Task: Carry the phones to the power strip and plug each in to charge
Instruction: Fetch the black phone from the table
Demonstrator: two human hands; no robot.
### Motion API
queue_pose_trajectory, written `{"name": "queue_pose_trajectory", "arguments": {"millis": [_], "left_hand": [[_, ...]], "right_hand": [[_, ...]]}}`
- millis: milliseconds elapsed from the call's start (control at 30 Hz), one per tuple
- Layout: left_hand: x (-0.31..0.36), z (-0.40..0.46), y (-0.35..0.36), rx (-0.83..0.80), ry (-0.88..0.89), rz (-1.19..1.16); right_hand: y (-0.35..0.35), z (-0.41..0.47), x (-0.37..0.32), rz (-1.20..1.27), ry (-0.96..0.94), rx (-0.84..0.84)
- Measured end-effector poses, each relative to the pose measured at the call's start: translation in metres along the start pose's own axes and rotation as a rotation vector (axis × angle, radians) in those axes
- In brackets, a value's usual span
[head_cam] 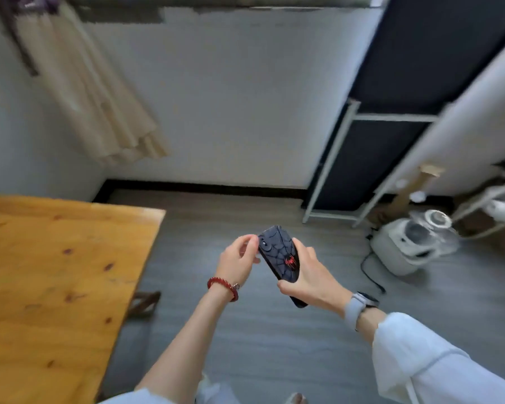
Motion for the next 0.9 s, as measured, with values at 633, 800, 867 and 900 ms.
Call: {"name": "queue_pose_trajectory", "arguments": {"millis": [633, 800, 867, 900], "left_hand": [[0.225, -0.105, 0.634, -0.948, 0.625, 0.452], [0.289, -0.128, 0.79, -0.895, 1.06, 0.706], [0.312, -0.151, 0.843, -0.901, 1.141, 0.753], [0.322, -0.17, 0.871, -0.932, 1.181, 0.774]], "right_hand": [[-0.338, -0.146, 0.472, 0.616, 0.781, 0.701], [-0.438, -0.203, 0.599, 0.607, 1.028, 0.951], [-0.473, -0.234, 0.635, 0.643, 1.104, 1.077], [-0.487, -0.253, 0.653, 0.67, 1.14, 1.151]]}}
Point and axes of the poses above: each hand's wrist, its own z-axis towards the middle knuckle, its own y-axis out of the palm, x = y × z, the point moved 9 cm from there along z, towards the middle knuckle, and after that the axes turned 9 degrees about x, right-handed, at the moved point
